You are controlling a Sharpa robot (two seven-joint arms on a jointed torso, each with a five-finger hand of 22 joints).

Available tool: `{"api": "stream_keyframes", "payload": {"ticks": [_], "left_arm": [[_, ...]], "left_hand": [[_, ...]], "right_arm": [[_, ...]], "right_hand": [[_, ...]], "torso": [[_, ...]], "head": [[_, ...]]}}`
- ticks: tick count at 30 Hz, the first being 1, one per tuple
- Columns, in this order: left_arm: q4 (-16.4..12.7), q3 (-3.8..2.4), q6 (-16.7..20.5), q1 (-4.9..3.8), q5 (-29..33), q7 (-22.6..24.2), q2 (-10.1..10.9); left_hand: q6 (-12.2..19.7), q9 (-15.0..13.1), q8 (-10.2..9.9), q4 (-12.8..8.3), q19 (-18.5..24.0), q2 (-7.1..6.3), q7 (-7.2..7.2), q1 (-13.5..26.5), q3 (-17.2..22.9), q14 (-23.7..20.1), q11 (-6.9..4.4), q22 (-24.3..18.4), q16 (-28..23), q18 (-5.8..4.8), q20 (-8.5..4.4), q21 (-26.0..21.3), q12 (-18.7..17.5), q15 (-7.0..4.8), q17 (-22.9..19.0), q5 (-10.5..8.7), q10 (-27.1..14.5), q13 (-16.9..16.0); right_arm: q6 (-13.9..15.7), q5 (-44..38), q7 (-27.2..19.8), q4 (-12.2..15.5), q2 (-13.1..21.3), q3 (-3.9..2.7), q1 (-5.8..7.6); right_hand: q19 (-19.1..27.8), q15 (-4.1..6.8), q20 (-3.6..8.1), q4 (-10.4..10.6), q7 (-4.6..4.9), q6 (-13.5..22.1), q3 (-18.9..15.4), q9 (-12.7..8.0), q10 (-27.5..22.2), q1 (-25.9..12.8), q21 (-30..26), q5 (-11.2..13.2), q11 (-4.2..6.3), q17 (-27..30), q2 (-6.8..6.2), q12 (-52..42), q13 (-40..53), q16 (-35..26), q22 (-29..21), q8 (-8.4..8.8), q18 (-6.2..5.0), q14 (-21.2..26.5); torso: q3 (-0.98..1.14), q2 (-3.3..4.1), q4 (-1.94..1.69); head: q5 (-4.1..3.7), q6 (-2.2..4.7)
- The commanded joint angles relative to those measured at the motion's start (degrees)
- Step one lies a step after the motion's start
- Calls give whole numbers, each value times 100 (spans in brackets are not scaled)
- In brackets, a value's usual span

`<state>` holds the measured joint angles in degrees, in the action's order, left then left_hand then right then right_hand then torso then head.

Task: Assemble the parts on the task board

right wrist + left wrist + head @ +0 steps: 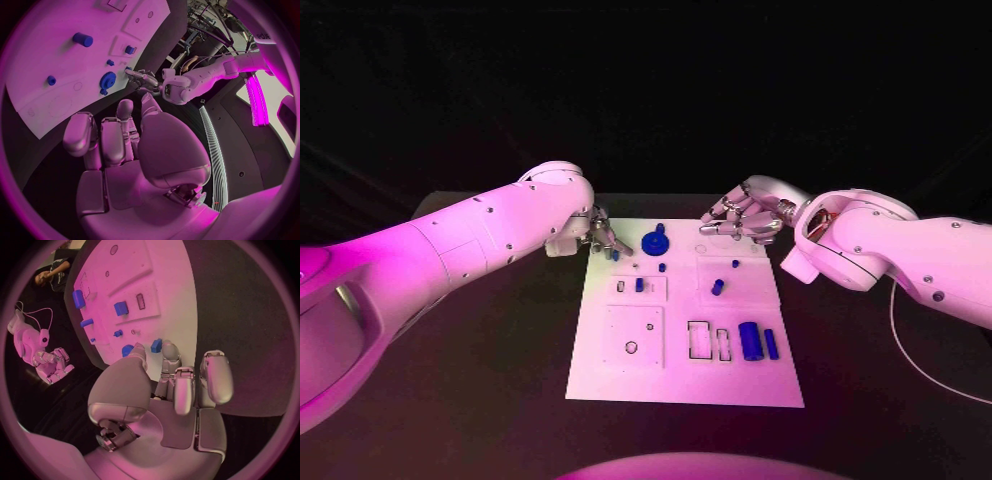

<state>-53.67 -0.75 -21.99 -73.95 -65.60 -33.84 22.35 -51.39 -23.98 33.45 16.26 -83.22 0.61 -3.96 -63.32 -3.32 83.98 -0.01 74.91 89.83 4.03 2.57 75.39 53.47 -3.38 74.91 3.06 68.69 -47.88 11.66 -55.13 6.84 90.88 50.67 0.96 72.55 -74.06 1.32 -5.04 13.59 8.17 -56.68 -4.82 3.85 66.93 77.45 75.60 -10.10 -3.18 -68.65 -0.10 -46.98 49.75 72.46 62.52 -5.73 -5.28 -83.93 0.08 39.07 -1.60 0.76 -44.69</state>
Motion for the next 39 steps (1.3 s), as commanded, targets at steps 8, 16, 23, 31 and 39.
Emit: {"api": "stream_keyframes", "payload": {"ticks": [8, 16, 23, 31, 39], "left_arm": [[10, 1, -29, 1, 181, 97, -23], [-5, 1, 83, 1, 184, 55, -21], [-20, 0, 216, 0, 184, -84, -12], [0, 0, 172, 0, 191, -145, -9], [9, 0, 158, 0, 297, -174, -8]], "left_hand": [[-42, 46, 51, -60, -31, 171, -8, -336, -8, 602, -12, 267, 17, -17, -7, 22, 15, -35, 1509, 3, 35, 41], [-59, 54, 78, -101, -33, 231, -2, -474, 12, 602, -16, 273, 17, -17, -10, 18, 19, -38, 1509, 3, 36, 53], [-90, 36, 130, -142, -38, 275, 11, -577, 31, 602, -26, 282, 17, -18, -15, 20, 61, -45, 1509, 3, 59, 20], [-131, 2, 204, -137, -50, 270, 29, -587, 4, 602, -41, 303, 17, -23, -23, 37, 160, -56, 1509, 1, 119, -72], [-145, -18, 244, -121, -52, 272, 40, -575, -17, 602, -50, 307, 17, -23, -28, 38, 208, -62, 1509, 2, 149, -113]], "right_arm": [[-46, -18, -45, -25, -17, 0, -4], [-53, -18, -42, -31, -20, 0, -4], [-72, -18, -23, -31, -21, 0, -4], [-63, -18, -26, -20, -21, 0, -5], [-68, -18, -23, -19, -20, 0, -6]], "right_hand": [[51, -12, -2, -2, -12, 40, -42, 9, -37, 41, -31, -41, 8, 7, 10, 39, -11, -31, -12, -27, -63, -168], [51, -12, -2, -2, -12, 40, -42, 9, -37, 41, -31, -41, 8, 7, 10, 39, -11, -31, -12, -27, -63, -168], [51, -12, -2, -2, -12, 40, -42, 9, -37, 41, -31, -41, 8, 7, 10, 39, -11, -31, -12, -27, -63, -168], [52, -12, -1, 2, -12, 39, -48, 9, -38, 42, -34, -46, 8, 10, 17, 43, -17, -35, -15, -28, -63, -167], [52, -12, -1, 2, -12, 39, -48, 9, -38, 42, -34, -46, 8, 10, 17, 43, -17, -35, -15, -28, -63, -167]], "torso": [[1, 2, 3], [0, -1, 2], [3, -2, 1], [2, 0, 1], [-1, -1, -1]], "head": [[7, 0], [13, -2], [18, 0], [6, -5], [2, -12]]}}
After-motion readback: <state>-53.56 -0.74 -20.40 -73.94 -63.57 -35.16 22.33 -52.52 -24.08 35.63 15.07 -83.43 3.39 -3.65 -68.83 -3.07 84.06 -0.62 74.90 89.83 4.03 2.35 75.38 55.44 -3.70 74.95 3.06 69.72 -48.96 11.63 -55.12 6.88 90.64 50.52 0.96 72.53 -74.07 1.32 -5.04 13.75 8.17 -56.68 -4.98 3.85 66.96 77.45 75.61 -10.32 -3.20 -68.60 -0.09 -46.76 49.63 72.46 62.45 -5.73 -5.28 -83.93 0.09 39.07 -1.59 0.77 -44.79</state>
